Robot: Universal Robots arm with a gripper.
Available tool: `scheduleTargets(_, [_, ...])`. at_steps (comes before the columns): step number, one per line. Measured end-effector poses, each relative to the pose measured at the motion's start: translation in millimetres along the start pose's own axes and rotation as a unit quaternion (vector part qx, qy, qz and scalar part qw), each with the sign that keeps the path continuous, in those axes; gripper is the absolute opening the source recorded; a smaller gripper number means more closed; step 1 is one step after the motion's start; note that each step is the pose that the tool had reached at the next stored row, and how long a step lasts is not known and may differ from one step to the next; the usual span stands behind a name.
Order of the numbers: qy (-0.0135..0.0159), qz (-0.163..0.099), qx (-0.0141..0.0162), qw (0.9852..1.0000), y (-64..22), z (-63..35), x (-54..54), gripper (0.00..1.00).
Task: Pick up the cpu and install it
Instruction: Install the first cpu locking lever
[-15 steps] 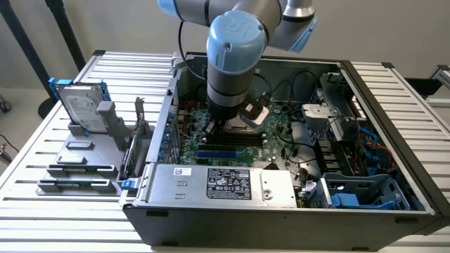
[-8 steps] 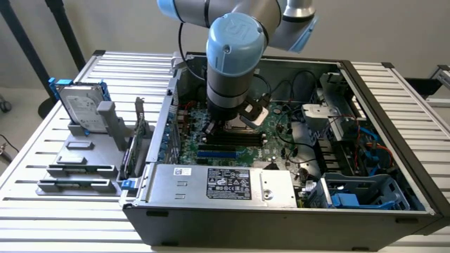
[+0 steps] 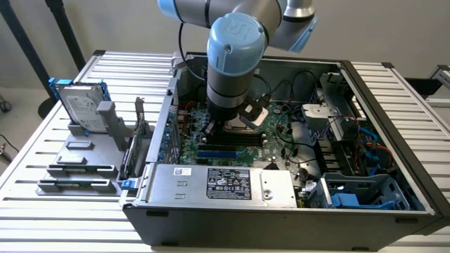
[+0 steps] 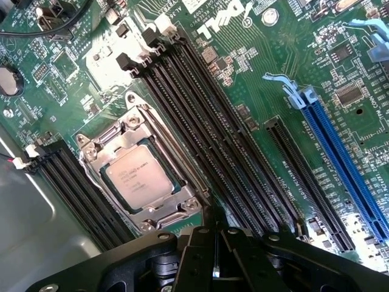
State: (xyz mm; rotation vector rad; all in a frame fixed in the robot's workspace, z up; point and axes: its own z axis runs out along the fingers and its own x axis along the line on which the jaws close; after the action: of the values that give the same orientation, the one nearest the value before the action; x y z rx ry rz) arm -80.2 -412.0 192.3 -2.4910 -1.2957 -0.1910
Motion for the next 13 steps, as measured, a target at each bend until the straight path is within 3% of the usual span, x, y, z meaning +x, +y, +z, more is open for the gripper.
scheduleTargets(5, [-0.0065,0.002,0.0,1.0,-0.1,0.0,-0.1,0.11])
scheduleTargets(13, [-0.0069,0.002,0.0004,1.0,-0.5,0.2,0.7,0.11])
